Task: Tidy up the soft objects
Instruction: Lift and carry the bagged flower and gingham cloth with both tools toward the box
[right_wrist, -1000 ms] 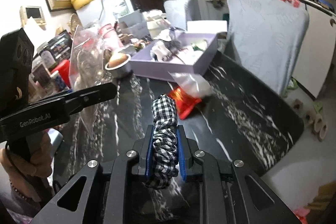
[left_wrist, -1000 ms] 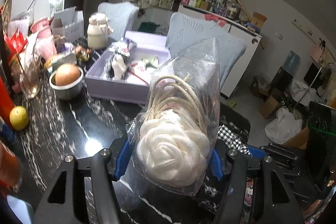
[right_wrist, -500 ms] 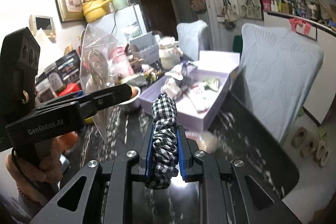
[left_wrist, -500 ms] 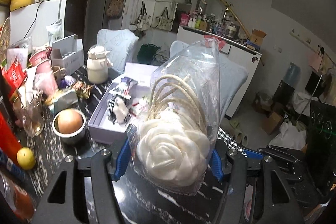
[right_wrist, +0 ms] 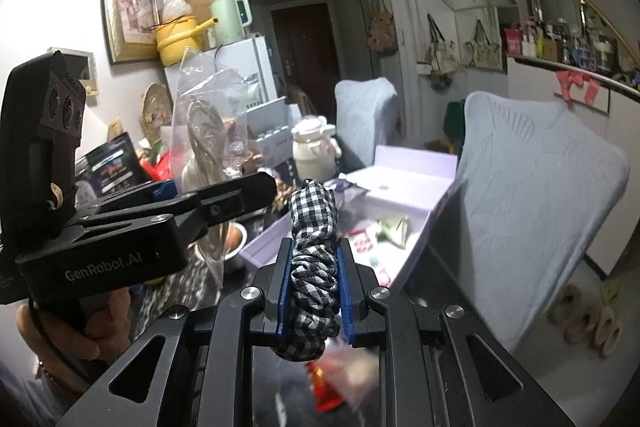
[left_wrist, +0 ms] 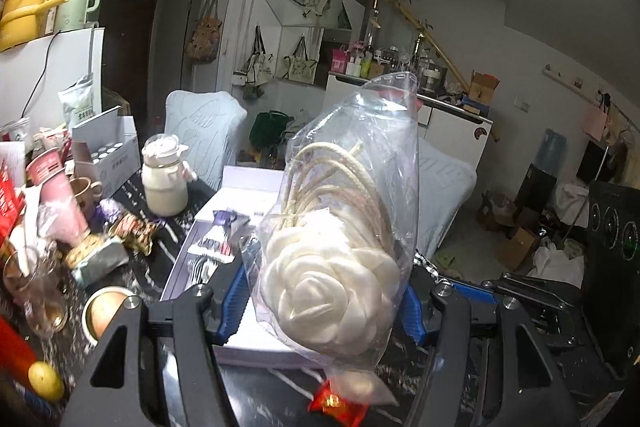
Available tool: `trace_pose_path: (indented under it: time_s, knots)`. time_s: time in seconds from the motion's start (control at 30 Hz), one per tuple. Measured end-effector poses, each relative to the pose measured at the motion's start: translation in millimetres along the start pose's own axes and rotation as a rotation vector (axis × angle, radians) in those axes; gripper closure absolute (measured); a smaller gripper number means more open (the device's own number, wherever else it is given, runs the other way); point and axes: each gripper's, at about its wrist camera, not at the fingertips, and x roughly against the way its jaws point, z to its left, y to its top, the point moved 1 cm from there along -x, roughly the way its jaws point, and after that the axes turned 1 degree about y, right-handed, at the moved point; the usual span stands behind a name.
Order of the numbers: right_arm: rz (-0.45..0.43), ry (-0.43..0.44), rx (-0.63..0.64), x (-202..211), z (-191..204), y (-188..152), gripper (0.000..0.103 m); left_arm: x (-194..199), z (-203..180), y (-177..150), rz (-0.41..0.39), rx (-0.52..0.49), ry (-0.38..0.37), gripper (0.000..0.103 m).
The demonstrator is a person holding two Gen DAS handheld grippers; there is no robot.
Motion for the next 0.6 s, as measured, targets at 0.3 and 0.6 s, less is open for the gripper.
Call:
trace_pose_path:
  time_s: [0.3,0.6]
  knots:
    - [-0.027,0.000,-0.001,-31,-26,34,0.083,-43,17,29,-0.013,0.003,-0.013,0.041]
    - [-0.017,0.020,-0.009,-73,-50,55,0.083,-89,35,44,0.017,-0.002,0.004,0.041]
